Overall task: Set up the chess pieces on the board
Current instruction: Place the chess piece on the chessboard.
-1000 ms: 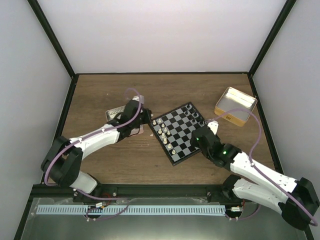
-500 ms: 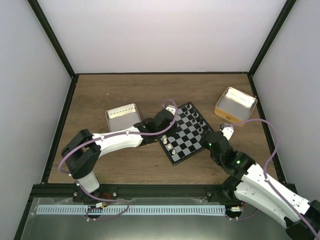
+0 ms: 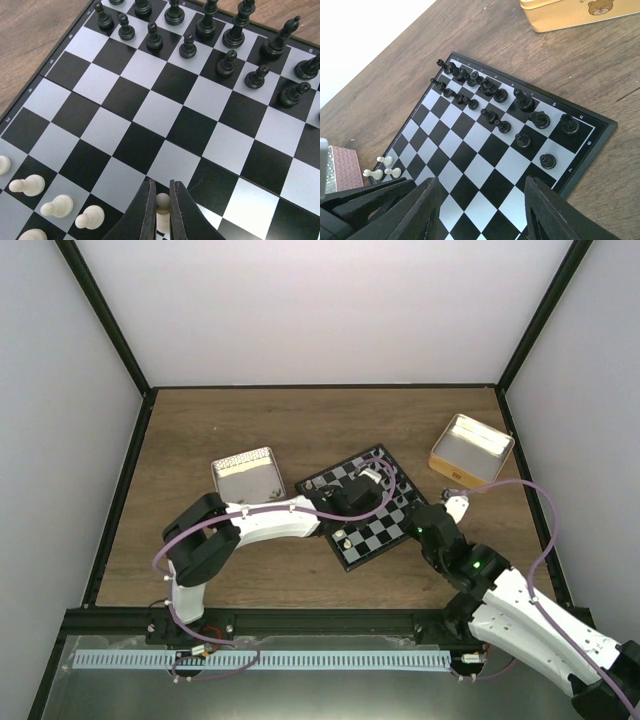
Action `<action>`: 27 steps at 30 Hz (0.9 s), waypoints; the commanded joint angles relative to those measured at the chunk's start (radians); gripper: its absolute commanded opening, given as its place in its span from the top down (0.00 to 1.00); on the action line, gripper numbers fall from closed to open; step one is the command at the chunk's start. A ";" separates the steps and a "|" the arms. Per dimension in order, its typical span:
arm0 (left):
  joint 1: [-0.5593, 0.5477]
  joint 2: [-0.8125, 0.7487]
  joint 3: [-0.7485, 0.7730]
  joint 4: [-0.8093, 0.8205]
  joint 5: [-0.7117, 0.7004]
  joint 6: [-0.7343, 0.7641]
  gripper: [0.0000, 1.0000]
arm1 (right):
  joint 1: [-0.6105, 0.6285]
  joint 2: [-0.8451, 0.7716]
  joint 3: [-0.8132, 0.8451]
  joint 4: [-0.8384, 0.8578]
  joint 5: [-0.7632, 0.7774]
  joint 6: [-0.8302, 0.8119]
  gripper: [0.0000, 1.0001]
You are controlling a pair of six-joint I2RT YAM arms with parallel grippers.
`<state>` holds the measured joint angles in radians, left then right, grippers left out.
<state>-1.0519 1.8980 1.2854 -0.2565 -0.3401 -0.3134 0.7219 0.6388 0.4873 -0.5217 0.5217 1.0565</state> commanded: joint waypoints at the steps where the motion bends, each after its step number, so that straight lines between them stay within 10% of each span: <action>1: -0.005 0.029 0.049 -0.053 -0.022 -0.041 0.94 | -0.006 -0.023 -0.001 -0.025 0.049 0.022 0.52; 27: -0.005 0.059 0.047 -0.053 0.091 -0.174 0.76 | -0.005 -0.046 0.002 -0.046 0.056 0.033 0.52</action>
<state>-1.0538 1.9846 1.3369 -0.3401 -0.2699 -0.4877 0.7212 0.6033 0.4873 -0.5541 0.5354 1.0706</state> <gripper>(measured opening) 0.215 0.478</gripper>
